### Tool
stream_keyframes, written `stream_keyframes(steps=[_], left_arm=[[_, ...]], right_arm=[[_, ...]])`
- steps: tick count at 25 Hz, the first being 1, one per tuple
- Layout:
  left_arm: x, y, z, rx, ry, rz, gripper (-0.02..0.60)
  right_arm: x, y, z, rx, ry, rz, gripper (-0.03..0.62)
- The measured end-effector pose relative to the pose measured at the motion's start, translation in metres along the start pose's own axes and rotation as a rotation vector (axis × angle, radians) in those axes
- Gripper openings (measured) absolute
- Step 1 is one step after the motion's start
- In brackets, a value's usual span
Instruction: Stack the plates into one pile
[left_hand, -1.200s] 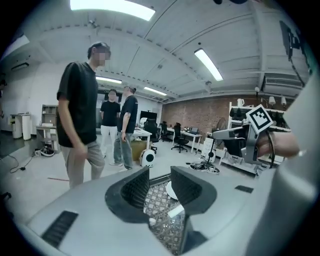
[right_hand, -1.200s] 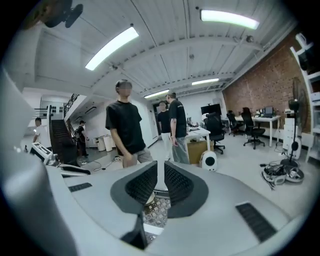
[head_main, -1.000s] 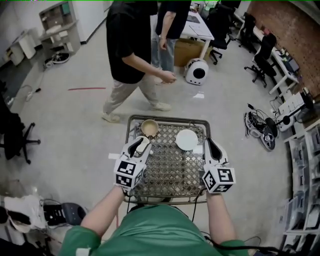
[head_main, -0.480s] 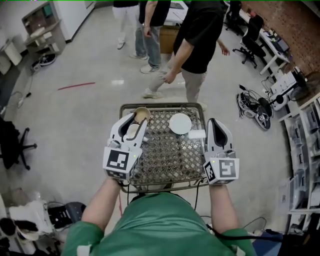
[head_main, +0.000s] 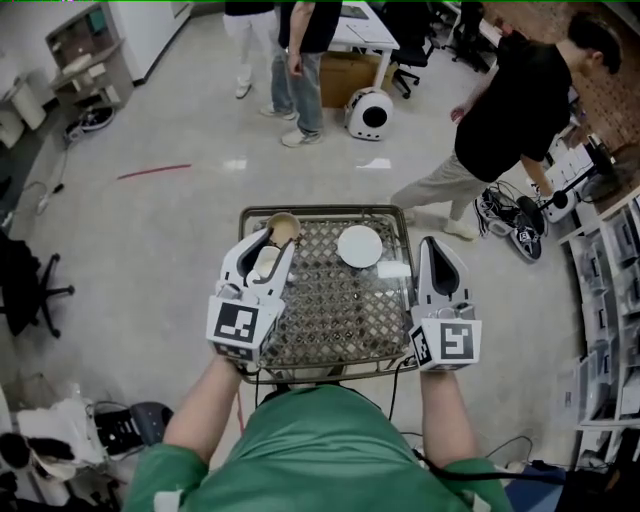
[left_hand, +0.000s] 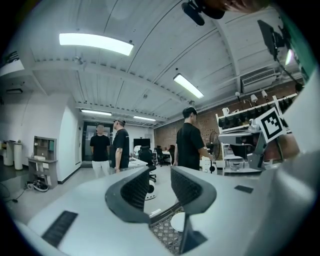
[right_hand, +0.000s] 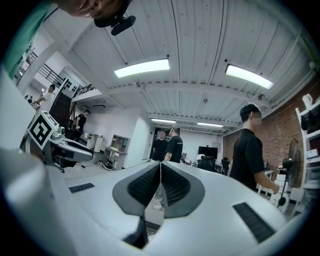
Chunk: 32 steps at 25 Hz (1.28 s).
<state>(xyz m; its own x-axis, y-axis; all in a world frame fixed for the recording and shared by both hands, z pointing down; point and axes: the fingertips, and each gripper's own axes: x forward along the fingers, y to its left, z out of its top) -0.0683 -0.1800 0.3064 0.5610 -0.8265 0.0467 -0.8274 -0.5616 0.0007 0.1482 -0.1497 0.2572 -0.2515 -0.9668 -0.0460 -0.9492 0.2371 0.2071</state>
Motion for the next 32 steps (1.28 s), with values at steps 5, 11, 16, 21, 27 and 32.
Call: stream_keyframes(steps=[5,11,16,21,27,32], left_arm=[[-0.0003,0.0027,-0.0058,0.016,0.005,0.015,0.144],[-0.001,0.002,-0.0069,0.008,0.004,0.017,0.144],[-0.0013,0.0017,-0.0053,0.009,0.002,0.018,0.144],[0.0007,0.0038,-0.0053,0.011,0.005,0.019,0.144],[0.0025,0.0004,-0.0068,0.019,0.011,0.017,0.144],[0.0051,-0.0023,-0.0069,0.02,0.014,0.019,0.144]], right_arm=[[0.0014,-0.0004,0.0013,0.009,-0.002,0.013,0.028],[-0.0004,0.0029,0.0036,-0.005,-0.009,0.025,0.028],[-0.0022,0.0026,0.0065,0.001,-0.015,0.027,0.028],[-0.0005,0.0043,0.0082,0.002,-0.018,0.039,0.028],[-0.0014,0.004,0.0055,0.004,-0.022,0.049,0.028],[-0.0014,0.0007,0.0029,0.003,-0.019,0.053,0.028]])
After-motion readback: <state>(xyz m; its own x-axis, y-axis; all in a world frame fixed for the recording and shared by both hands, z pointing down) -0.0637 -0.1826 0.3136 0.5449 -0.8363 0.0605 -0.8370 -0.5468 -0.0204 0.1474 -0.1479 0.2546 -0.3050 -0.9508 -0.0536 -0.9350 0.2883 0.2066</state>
